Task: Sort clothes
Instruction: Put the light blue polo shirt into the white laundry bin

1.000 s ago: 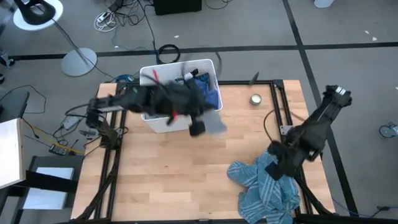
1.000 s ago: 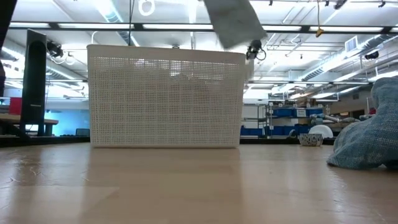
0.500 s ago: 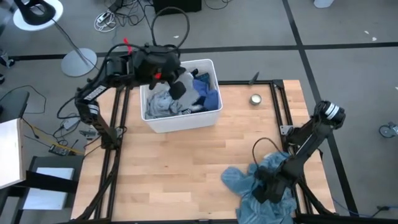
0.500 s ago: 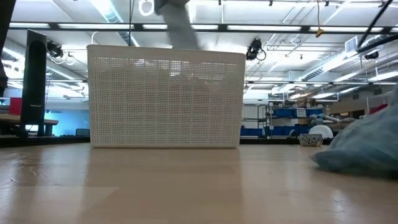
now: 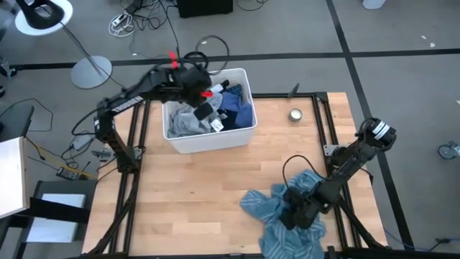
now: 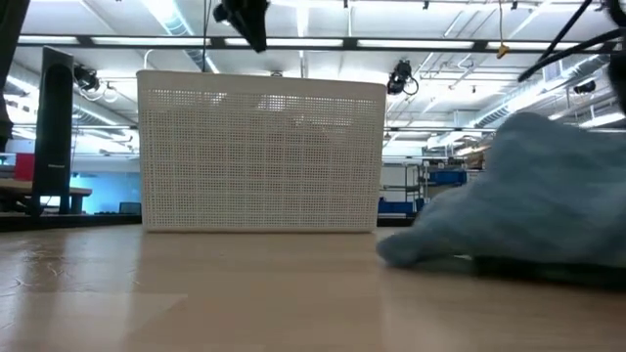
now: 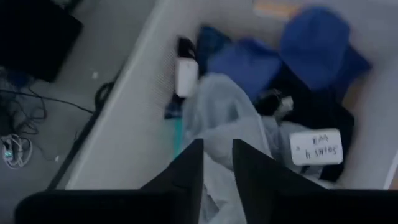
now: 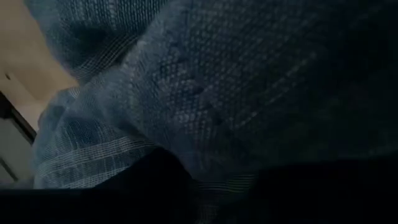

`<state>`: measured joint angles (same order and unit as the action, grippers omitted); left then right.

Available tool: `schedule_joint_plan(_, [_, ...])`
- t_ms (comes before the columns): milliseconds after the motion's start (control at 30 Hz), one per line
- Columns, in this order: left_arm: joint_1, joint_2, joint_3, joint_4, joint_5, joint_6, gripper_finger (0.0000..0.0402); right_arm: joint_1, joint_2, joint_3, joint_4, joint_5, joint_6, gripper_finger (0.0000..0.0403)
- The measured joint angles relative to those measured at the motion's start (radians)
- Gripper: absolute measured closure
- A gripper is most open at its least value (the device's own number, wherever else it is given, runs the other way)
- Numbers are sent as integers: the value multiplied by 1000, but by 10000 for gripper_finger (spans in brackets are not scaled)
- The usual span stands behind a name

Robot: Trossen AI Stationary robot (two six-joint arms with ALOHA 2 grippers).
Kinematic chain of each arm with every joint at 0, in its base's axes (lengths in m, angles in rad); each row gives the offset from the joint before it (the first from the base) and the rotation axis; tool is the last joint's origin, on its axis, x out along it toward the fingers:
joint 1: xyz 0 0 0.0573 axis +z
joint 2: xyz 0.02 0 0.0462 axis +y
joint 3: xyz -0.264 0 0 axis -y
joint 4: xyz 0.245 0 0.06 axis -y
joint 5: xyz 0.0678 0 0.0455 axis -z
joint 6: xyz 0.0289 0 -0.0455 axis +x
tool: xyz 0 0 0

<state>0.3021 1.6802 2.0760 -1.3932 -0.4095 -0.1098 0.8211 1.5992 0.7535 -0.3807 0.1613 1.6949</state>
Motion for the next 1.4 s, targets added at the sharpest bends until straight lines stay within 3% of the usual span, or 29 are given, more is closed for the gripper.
schedule_joint_plan(200, [-2,-7,-130,75,161,28,282,-65,1,-1,6,11,-102,194])
schedule_joint_plan(433, [-62,-193,-438,430,226,-8,280,-137,3,-5,9,10,-240,364])
schedule_joint_plan(567, [-129,-347,-604,576,244,-74,280,-171,-16,4,-19,12,-323,372])
schedule_joint_plan(733, [-258,-536,-771,693,181,-132,280,-236,-87,92,-322,62,-413,372])
schedule_joint_plan(867, [-340,-672,-898,754,144,-201,280,-315,-161,238,-536,74,-556,372])
schedule_joint_plan(1133, [-454,-826,-1105,778,145,-474,280,-443,-207,740,-951,309,-798,372])
schedule_joint_plan(1300, [-562,-851,-1206,894,155,-493,280,-543,-185,1049,-917,440,-997,372])
schedule_joint_plan(1400, [-631,-851,-1260,998,139,-481,280,-619,-138,1211,-799,467,-1172,372])
